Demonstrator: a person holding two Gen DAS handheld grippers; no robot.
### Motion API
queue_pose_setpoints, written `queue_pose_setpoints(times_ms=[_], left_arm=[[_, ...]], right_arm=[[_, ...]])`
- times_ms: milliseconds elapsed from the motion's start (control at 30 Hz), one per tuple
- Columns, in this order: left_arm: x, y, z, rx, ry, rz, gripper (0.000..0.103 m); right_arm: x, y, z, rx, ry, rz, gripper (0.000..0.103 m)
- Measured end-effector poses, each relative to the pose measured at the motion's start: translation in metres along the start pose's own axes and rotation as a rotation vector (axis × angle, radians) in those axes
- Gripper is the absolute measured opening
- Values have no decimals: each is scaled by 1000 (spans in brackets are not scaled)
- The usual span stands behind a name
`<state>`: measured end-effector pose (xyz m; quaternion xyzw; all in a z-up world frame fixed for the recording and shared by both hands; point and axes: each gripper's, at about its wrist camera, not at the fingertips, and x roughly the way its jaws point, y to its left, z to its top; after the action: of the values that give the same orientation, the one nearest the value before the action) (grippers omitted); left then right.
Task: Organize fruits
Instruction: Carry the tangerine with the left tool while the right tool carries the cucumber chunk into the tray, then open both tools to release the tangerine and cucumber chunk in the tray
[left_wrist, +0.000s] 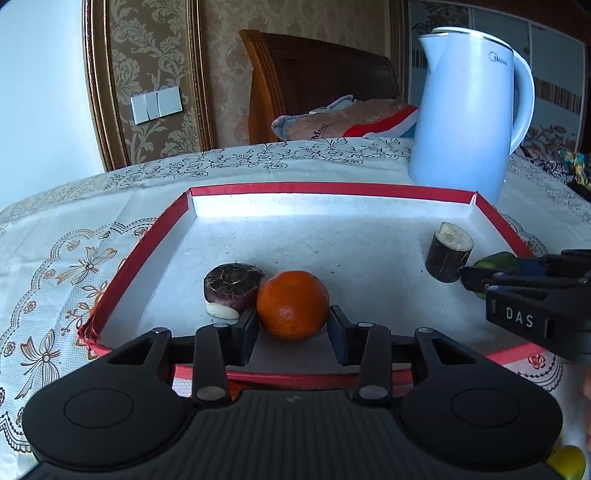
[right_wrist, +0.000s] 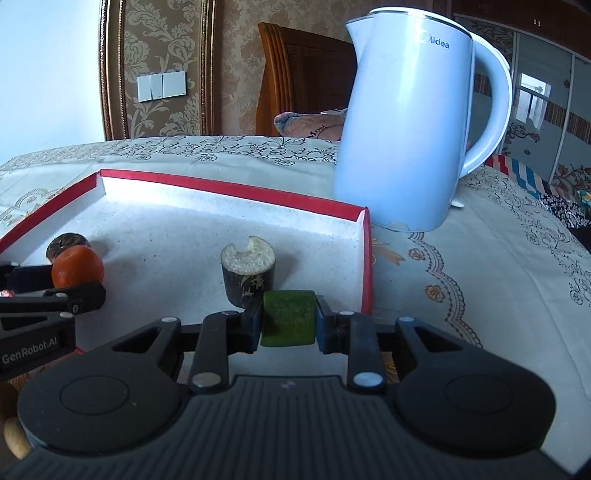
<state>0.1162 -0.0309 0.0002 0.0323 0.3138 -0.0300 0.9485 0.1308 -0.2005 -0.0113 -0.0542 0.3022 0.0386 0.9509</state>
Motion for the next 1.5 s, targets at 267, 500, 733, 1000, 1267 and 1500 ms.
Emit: queue_pose_setpoints(times_ms=[267, 500, 733, 1000, 1267, 1500], left_arm=[[15, -1, 8, 5, -16, 47, 40], [16, 3, 7, -25, -17, 33, 42], [15, 18, 6, -98, -4, 50, 68], [13, 15, 3, -74, -8, 72, 69], [5, 12, -1, -42, -30, 84, 72], [0, 9, -4, -14, -55, 96, 73]], right_arm=[[8, 1, 3, 4, -18, -17, 27], [7, 1, 1, 10, -26, -20, 27], [6, -1, -1, 19, -33, -24, 27], [5, -1, -3, 17, -36, 1, 34], [-8, 7, -7, -19, -92, -10, 79], [-11, 7, -8, -21, -89, 0, 80]])
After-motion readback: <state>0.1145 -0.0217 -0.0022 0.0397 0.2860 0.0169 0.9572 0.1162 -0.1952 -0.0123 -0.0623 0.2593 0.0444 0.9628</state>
